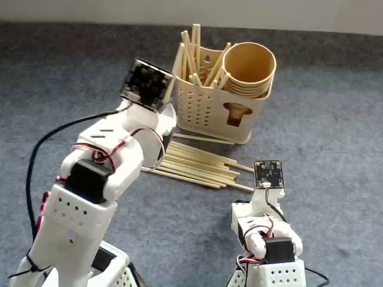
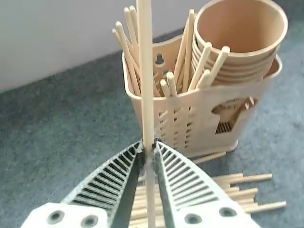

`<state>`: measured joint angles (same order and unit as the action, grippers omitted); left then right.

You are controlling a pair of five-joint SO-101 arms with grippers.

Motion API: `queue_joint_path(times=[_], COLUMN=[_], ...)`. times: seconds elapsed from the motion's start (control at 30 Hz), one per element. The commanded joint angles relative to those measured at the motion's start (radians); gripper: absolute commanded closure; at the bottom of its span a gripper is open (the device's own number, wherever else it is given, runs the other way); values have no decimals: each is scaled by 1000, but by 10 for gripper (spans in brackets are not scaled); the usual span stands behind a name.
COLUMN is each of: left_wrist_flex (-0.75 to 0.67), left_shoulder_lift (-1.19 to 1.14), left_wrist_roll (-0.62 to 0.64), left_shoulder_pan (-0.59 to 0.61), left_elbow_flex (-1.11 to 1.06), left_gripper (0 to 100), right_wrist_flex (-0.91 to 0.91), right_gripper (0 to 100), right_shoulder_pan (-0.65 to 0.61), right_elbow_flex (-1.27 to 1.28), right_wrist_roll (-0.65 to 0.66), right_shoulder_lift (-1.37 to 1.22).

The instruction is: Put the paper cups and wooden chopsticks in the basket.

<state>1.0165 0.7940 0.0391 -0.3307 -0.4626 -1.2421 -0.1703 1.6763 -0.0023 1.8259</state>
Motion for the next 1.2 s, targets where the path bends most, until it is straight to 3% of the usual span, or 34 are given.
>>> queue_joint_path(times=[0.0,0.33,0.47,0.83,1.17], left_wrist_flex=[-89,-562,-683,-746,-747], left_shoulder_lift=[27,4,-79,-432,-450], left_wrist_roll=[71,130,127,126,124], left_shoulder_pan=[7,7,12,21,22], left_elbow_flex=[139,104,91,208,236], left_gripper=[995,995,995,994,994], right_wrist_flex=[-8,-8,-8,-8,-8], right_gripper=[994,994,994,994,994], right_shoulder_pan=[8,8,8,8,8], right_elbow_flex=[142,142,142,142,142], right_wrist_roll=[0,2,2,2,2], right_shoulder_lift=[19,19,19,19,19])
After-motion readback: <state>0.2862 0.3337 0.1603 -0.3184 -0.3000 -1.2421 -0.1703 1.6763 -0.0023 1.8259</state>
